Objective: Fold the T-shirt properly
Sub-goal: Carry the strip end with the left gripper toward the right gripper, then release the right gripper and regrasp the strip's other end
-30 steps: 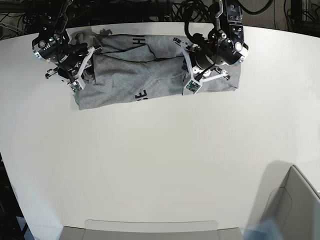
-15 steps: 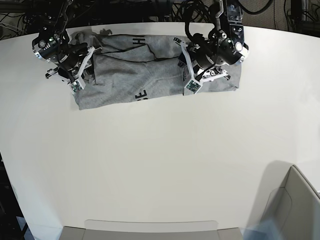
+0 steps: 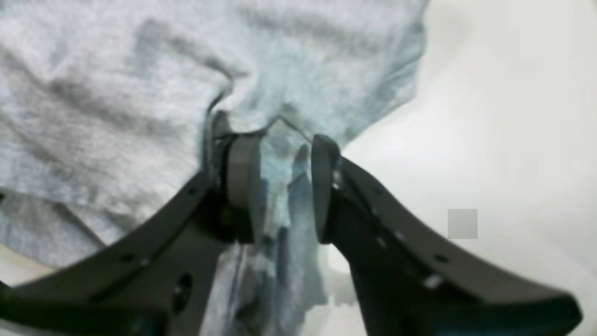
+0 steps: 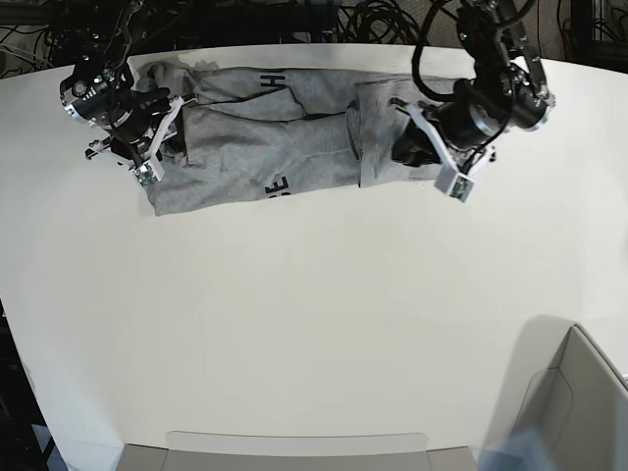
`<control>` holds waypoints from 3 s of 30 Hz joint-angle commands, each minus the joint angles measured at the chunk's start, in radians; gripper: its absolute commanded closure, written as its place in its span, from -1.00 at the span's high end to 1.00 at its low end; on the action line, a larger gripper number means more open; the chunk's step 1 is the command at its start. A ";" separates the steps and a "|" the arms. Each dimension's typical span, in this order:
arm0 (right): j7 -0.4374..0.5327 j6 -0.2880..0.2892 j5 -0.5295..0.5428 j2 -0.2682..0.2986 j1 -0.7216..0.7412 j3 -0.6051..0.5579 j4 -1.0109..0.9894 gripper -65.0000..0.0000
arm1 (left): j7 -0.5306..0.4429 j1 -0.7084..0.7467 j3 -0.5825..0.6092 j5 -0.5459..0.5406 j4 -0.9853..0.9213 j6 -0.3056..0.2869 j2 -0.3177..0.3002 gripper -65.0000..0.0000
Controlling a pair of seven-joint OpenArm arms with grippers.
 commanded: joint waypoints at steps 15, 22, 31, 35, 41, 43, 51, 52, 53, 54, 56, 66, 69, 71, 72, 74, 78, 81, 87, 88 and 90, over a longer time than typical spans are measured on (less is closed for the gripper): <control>0.011 0.010 0.017 -0.045 0.053 0.038 0.097 -0.39 | -0.107 -0.008 0.119 -0.020 -0.337 -0.001 -0.130 -0.89; -0.046 0.010 0.327 -0.030 0.056 0.262 0.116 -0.21 | -0.106 -0.008 0.111 -0.021 -0.335 -0.001 -0.130 -0.89; -0.304 0.010 0.781 0.168 0.080 0.465 -0.233 -0.24 | -0.106 -0.007 0.114 -0.021 -0.337 -0.001 -0.127 -0.89; -0.297 0.010 0.773 0.197 0.079 0.422 -0.440 -0.24 | -0.106 -0.007 0.109 -0.021 -0.337 -0.001 -0.130 -0.89; -0.301 0.010 0.763 0.243 0.103 0.314 -0.647 -0.24 | -0.106 -0.005 0.111 -0.021 -0.337 -0.001 -0.127 -0.89; -0.302 0.010 0.763 0.251 0.106 0.278 -0.662 -0.24 | -0.107 -0.005 0.113 -0.021 -0.337 -0.001 -0.126 -0.89; -0.304 0.010 0.769 0.242 0.109 0.117 -0.662 -0.24 | -0.112 -0.001 0.109 -0.021 -0.338 -0.001 -0.129 -0.89; -0.305 0.010 0.769 0.239 0.109 0.092 -0.662 -0.24 | -0.113 -0.001 0.111 -0.021 -0.340 -0.001 -0.127 -0.89; -0.305 0.010 0.769 0.231 0.109 0.074 -0.664 -0.24 | -0.113 -0.001 0.111 -0.020 -0.340 -0.001 -0.127 -0.89; -0.305 0.010 0.769 0.219 0.109 0.060 -0.664 -0.24 | -0.113 -0.001 0.111 -0.020 -0.340 -0.001 -0.126 -0.89; -0.305 0.010 0.769 0.202 0.109 0.043 -0.667 -0.24 | -0.113 -0.001 0.111 -0.020 -0.340 -0.001 -0.126 -0.89; -0.305 0.010 0.769 0.140 0.109 -0.083 -0.662 -0.24 | -0.112 0.001 0.113 -0.020 -0.340 -0.001 -0.127 -0.89; -0.305 0.010 0.767 0.137 0.120 -0.084 -0.662 -0.24 | -0.107 0.001 0.111 -0.020 -0.340 -0.001 -0.129 -0.89; -0.305 0.010 0.766 0.137 0.122 -0.084 -0.662 -0.34 | -0.107 0.001 0.111 -0.020 -0.340 -0.001 -0.129 -0.89; -0.305 0.010 0.766 0.137 0.123 -0.084 -0.662 -0.43 | -0.107 0.001 0.111 -0.020 -0.340 -0.001 -0.129 -0.89; -0.305 0.010 0.764 0.137 0.132 -0.086 -0.662 -0.72 | -0.107 0.001 0.113 -0.020 -0.340 -0.001 -0.129 -0.89; -0.302 0.010 0.764 0.137 0.139 -0.086 -0.659 -1.00 | -0.106 0.001 0.111 -0.020 -0.338 -0.001 -0.130 -0.89; -0.296 0.010 0.766 0.142 0.151 -0.051 -0.615 -1.00 | -0.106 0.001 0.109 -0.020 -0.337 -0.001 -0.130 -0.89; -0.267 0.010 0.763 0.143 0.178 0.179 -0.451 -1.00 | -0.104 0.015 0.108 -0.024 -0.335 -0.001 -0.130 -0.89; -0.258 -0.012 0.763 0.151 0.185 0.195 -0.434 -1.00 | -0.104 0.016 0.108 -0.026 -0.331 -0.001 -0.130 -0.89; -0.245 -0.077 0.763 0.185 0.205 0.198 -0.425 -1.00 | -0.104 0.022 0.108 -0.023 -0.305 -0.001 -0.130 -0.89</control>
